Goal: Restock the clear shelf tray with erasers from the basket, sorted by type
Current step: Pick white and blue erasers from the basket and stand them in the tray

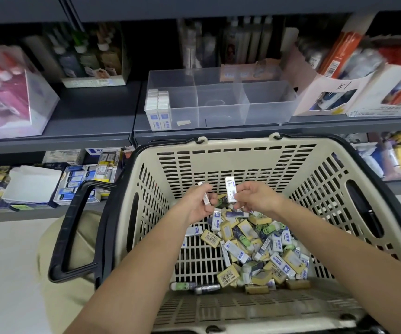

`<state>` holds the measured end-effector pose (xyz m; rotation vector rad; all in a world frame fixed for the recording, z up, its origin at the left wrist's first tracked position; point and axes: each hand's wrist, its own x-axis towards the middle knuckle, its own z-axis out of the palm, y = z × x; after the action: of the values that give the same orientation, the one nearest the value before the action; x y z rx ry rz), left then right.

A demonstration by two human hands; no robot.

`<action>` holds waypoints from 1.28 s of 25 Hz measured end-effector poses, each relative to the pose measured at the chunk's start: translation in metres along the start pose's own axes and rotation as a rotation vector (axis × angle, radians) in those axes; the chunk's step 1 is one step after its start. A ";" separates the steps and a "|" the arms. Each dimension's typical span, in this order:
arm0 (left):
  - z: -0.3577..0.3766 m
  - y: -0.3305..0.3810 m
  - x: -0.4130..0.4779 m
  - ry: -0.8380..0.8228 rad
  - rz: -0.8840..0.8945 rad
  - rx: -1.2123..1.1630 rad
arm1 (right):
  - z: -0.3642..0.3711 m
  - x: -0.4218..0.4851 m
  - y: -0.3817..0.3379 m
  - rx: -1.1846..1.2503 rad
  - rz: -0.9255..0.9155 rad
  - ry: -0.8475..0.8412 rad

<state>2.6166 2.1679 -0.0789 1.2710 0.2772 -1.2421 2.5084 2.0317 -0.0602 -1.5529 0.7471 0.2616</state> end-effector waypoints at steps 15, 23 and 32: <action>-0.020 -0.006 -0.003 -0.115 -0.010 -0.146 | 0.029 0.018 0.003 -0.125 -0.068 0.102; -0.051 -0.019 0.006 0.069 -0.022 -0.168 | 0.064 0.038 0.037 -1.407 -0.253 -0.023; -0.037 -0.020 0.003 -0.243 -0.192 -0.050 | 0.042 0.017 0.008 -0.754 -0.390 -0.053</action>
<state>2.6186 2.2010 -0.1053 1.0562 0.2562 -1.5294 2.5277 2.0675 -0.0831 -2.3523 0.2863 0.3095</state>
